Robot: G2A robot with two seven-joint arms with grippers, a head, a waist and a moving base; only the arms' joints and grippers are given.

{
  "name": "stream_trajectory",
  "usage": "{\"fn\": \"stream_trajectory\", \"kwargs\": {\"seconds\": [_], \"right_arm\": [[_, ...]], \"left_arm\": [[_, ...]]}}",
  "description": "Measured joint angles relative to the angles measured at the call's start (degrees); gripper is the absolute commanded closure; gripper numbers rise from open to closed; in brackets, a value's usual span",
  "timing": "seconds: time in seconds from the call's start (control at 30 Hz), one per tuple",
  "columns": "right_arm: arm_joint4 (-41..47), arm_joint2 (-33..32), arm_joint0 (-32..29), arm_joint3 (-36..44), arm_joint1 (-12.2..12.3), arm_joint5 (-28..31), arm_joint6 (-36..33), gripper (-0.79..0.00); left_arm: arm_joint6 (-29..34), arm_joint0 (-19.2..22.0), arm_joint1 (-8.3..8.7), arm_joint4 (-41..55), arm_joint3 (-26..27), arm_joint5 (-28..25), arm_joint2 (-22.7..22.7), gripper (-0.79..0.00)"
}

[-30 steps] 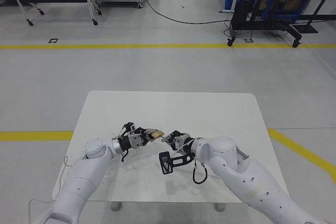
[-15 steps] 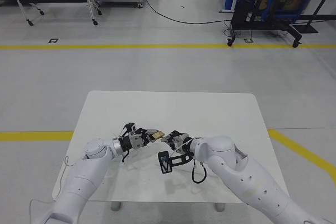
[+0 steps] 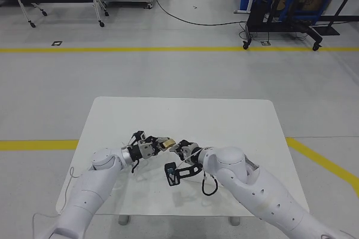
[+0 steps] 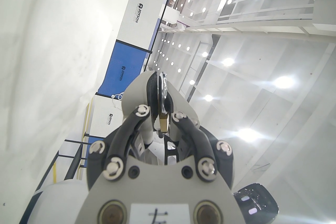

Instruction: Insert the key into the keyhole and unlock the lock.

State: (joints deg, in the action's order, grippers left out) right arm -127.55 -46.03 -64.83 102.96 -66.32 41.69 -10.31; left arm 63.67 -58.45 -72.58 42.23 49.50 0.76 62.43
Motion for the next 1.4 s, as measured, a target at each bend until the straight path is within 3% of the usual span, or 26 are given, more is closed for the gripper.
{"fn": "stream_trajectory", "kwargs": {"seconds": [0.43,0.9,0.93,0.97,1.0,1.13,1.23,1.4], "right_arm": [[-0.97,0.99,0.25,-0.87,-0.82,-0.38,-3.66,0.0],[2.72,0.38,1.76,-4.88,-1.89,-2.29,-2.38,-0.012],[3.08,0.13,1.68,-4.94,-1.92,-2.58,-2.29,-0.191],[3.31,-0.08,1.6,-4.97,-1.93,-2.72,-2.23,-0.314],[3.51,-0.29,1.52,-4.96,-1.93,-2.81,-2.19,-0.385],[4.05,-1.33,0.94,-4.47,-1.85,-3.35,-2.09,-0.496],[4.85,-2.56,0.2,-3.95,-1.72,-4.21,-1.94,-0.785],[8.11,-5.56,-1.59,-3.17,-1.43,-6.6,-0.92,-0.785]], "left_arm": [[-2.21,-0.52,-0.07,0.04,0.8,0.68,0.27,0.0],[-1.09,-0.83,-0.25,1.7,1.05,1.08,0.52,0.0],[-1.09,-0.8,-0.27,1.74,1.0,1.12,0.55,0.0],[-1.1,-0.79,-0.27,1.76,0.99,1.14,0.56,0.0],[-1.13,-0.79,-0.29,1.81,0.98,1.14,0.58,0.0],[-1.49,-0.78,-0.32,1.99,1.01,0.46,0.86,0.0],[-2.36,-0.93,-0.27,1.46,1.59,-1.81,1.23,0.0],[-4.56,-1.87,-0.19,0.86,3.08,-5.79,2.06,0.0]]}}
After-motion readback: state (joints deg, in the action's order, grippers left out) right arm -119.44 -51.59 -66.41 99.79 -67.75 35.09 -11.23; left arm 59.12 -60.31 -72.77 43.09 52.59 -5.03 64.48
